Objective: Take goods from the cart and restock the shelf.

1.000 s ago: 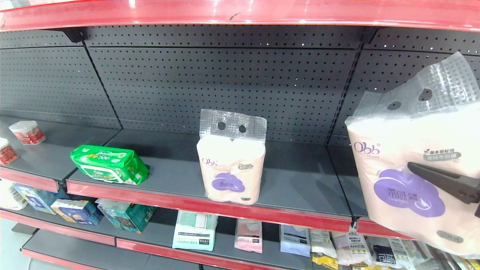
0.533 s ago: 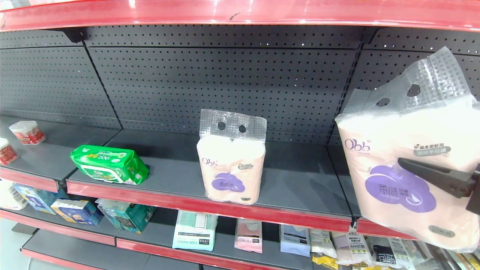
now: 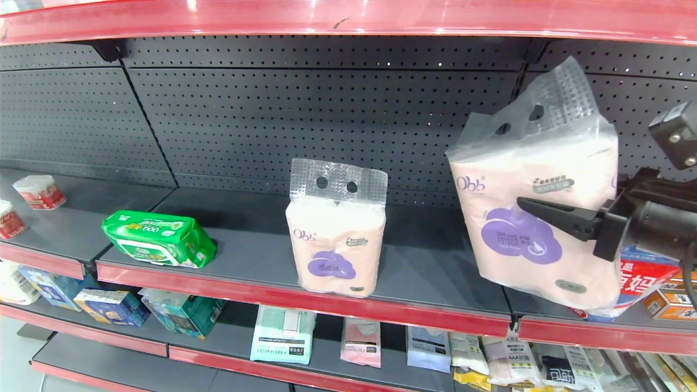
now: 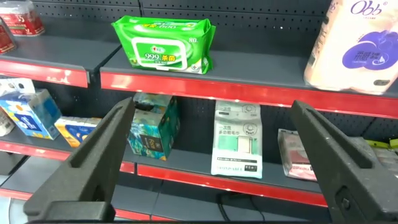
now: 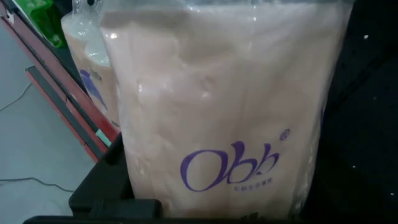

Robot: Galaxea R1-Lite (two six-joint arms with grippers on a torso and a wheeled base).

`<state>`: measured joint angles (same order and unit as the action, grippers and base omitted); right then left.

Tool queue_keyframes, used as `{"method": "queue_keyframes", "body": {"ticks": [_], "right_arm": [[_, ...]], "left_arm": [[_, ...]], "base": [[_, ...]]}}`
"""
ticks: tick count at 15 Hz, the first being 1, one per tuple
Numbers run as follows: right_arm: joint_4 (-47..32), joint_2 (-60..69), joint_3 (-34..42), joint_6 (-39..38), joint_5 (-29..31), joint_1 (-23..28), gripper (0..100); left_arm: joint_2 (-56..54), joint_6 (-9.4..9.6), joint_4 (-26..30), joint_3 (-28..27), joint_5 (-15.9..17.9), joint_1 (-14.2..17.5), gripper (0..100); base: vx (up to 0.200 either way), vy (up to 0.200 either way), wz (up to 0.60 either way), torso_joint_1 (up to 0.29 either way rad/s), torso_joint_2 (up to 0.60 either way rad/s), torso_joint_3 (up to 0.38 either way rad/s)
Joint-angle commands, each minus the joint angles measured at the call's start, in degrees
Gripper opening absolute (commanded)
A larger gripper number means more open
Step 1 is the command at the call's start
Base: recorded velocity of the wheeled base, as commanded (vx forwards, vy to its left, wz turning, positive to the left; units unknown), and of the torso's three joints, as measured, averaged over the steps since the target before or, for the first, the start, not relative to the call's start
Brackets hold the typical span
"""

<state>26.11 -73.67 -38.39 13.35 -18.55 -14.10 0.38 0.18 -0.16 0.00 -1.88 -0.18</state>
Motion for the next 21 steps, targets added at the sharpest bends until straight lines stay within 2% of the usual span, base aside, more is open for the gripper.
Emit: {"method": "queue_keyframes", "body": {"ticks": [1,4,6,17,20,21], "right_arm": [[1.8,-7.4,-1.2,-0.7,-0.1,-0.1,0],[12.6,-14.7,-2.1,-4.6,-0.1,0.0,0],[16.9,-17.2,-2.0,-7.2,-0.4,0.0,0],[17.2,-27.2,-9.3,-7.8,-0.6,0.0,0],[17.4,-32.0,-15.7,-7.9,-1.0,-0.1,0],[17.4,-32.9,-16.5,-8.2,-3.1,-0.1,0]], "left_arm": [[0.0,-0.01,0.0,0.0,-0.1,0.0,100],[0.0,-0.01,0.0,0.0,0.0,0.0,100],[0.0,-0.01,0.0,0.0,0.0,0.0,100],[0.0,-0.01,0.0,0.0,-0.1,0.0,100],[0.0,-0.01,0.0,0.0,-0.1,0.0,100],[0.0,-0.01,0.0,0.0,0.0,0.0,100]], "base": [[0.000,0.000,0.00,0.000,0.00,0.000],[0.000,0.000,0.00,0.000,0.00,0.000],[0.000,0.000,0.00,0.000,0.00,0.000],[0.000,0.000,0.00,0.000,0.00,0.000],[0.000,0.000,0.00,0.000,0.00,0.000],[0.000,0.000,0.00,0.000,0.00,0.000]]}}
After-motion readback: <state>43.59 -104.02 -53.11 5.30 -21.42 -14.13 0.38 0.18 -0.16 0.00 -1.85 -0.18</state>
